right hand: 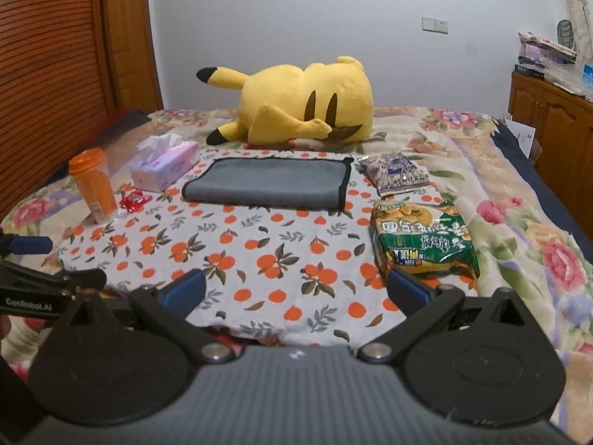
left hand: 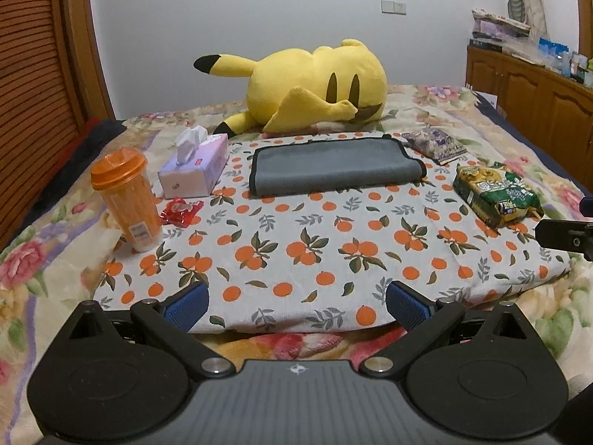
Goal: Fold towel
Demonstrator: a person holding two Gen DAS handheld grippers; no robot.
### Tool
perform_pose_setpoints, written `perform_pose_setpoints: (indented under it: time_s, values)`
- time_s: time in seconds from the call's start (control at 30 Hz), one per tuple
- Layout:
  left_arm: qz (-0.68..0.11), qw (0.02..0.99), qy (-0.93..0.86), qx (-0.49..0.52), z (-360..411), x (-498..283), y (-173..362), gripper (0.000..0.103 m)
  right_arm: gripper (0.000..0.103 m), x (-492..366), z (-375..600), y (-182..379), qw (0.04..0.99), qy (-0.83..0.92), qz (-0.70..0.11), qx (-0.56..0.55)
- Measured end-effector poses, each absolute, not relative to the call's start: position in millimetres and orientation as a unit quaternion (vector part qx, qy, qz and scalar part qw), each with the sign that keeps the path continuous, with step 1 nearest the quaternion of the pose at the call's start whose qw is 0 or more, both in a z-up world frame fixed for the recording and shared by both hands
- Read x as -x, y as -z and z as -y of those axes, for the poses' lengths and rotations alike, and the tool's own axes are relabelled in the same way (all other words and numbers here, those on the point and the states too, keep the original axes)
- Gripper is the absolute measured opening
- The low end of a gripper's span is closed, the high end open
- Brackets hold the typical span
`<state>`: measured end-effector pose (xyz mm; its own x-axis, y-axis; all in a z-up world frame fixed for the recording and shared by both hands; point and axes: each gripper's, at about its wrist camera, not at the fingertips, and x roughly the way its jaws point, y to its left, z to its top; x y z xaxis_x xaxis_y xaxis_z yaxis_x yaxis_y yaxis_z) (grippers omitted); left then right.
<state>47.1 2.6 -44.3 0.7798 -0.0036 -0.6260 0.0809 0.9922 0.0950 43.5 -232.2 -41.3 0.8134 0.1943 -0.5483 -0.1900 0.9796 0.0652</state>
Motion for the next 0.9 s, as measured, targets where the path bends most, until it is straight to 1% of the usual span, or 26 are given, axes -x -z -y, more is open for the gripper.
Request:
perform_pose_setpoints:
  time_s: [0.3, 0.9]
  values:
    - [-0.331, 0.942, 0.017, -0.049, -10, -46, 52, 0.103, 0.103, -47, 231, 51, 0.95, -0.089, -0.298, 0.004]
    - [-0.28, 0.959, -0.001, -0.047, -13, -30, 40, 0.103, 0.103, -41, 237, 46, 0.959, -0.075, -0.274, -0.003]
